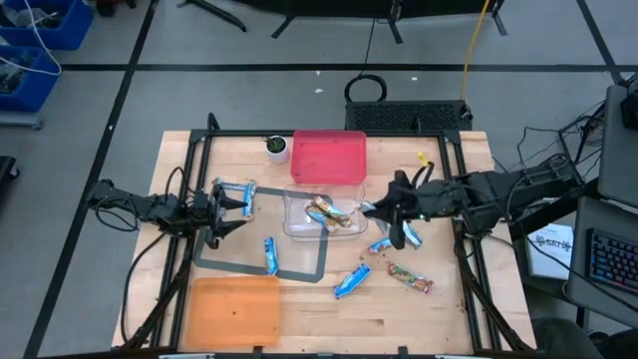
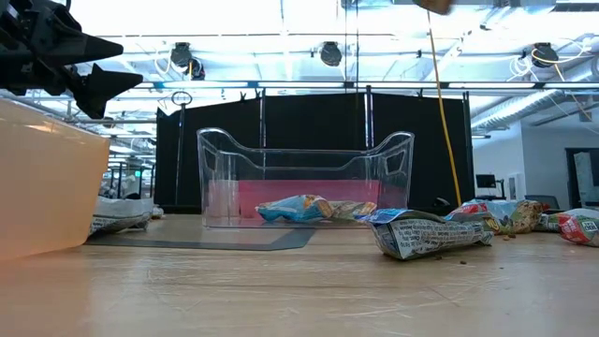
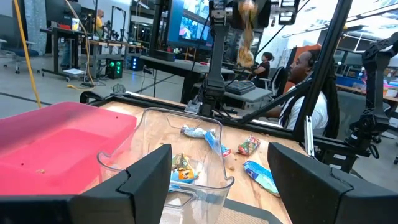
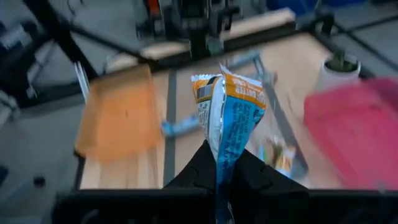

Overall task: Pick and place Granola Bars by type
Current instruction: Put the right yellow granola bar into the transparent bin

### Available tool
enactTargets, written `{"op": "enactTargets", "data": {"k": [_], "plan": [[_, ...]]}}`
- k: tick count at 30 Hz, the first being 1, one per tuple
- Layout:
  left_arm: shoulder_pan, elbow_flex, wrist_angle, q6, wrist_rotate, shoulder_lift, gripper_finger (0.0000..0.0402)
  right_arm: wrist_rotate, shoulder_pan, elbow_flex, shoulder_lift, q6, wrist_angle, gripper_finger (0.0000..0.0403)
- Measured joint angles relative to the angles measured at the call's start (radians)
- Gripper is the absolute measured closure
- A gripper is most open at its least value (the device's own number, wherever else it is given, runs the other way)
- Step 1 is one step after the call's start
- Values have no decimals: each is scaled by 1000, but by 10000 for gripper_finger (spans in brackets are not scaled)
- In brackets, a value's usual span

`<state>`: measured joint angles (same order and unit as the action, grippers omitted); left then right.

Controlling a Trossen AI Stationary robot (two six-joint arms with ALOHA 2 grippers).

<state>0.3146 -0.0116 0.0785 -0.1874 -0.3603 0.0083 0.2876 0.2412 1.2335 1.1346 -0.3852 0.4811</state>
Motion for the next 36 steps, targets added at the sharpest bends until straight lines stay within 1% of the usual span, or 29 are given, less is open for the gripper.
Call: {"op": "enactTargets", "data": {"k": [5, 8, 12, 18, 23, 32, 36], "plan": [[0, 0, 0, 0, 0, 0, 133, -1, -47, 0, 29, 37, -137, 394], [0, 0, 0, 0, 0, 0, 133, -3, -83, 4, 54, 46, -167, 397], [0, 0, 0, 0, 0, 0, 133, -3, -133, 61, 115, 34, -138, 397], [0, 0, 0, 0, 0, 0, 133, -28, -179, 189, 227, 50, -126, 397], [0, 0, 0, 0, 0, 0, 133, -28, -215, 290, 318, 43, -125, 398], [0, 0, 0, 0, 0, 0, 133, -25, -254, 475, 479, 34, -46, 398], [0, 0, 0, 0, 0, 0, 133, 2, -262, 547, 545, 11, 11, 398]]}}
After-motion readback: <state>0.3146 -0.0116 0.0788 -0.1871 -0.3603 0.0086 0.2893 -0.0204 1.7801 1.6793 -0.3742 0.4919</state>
